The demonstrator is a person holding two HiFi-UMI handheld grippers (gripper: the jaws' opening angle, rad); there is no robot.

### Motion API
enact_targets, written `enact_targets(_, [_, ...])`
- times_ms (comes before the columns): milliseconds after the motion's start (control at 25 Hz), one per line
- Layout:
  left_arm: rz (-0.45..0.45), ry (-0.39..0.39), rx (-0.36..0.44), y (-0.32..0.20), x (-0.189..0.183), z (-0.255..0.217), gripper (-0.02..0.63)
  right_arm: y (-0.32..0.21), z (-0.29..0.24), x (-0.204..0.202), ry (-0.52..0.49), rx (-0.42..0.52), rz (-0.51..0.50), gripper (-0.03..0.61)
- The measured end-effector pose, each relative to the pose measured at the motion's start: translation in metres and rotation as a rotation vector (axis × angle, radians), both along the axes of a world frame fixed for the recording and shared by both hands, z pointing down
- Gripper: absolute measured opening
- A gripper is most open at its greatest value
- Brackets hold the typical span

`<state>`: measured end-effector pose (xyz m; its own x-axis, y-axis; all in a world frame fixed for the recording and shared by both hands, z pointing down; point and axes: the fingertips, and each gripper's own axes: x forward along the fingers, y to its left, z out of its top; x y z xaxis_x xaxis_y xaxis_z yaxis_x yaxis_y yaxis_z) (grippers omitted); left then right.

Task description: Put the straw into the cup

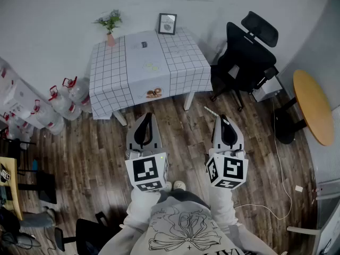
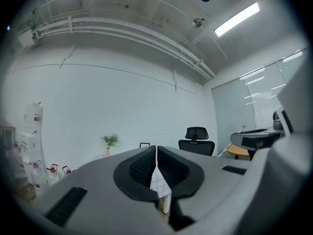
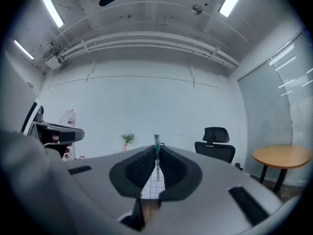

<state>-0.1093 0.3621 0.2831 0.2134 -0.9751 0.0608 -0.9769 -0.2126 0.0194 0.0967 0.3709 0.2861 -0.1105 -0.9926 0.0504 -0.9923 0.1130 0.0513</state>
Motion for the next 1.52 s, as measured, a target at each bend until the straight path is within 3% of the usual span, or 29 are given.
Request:
enact_targets(1160, [-0.049,0.002,-0.028,-0.048,0.041,0.021,0.011,-0.062,0.014,0.031,-0.030,0.001,-0.080,0.023])
enact_targets(1520, [-0.053,-0.010,-0.048,-0.095,0.046,0.031,0.011,-0.109,0.026,0.034,-0.046,-0.016,-0.092,0.023])
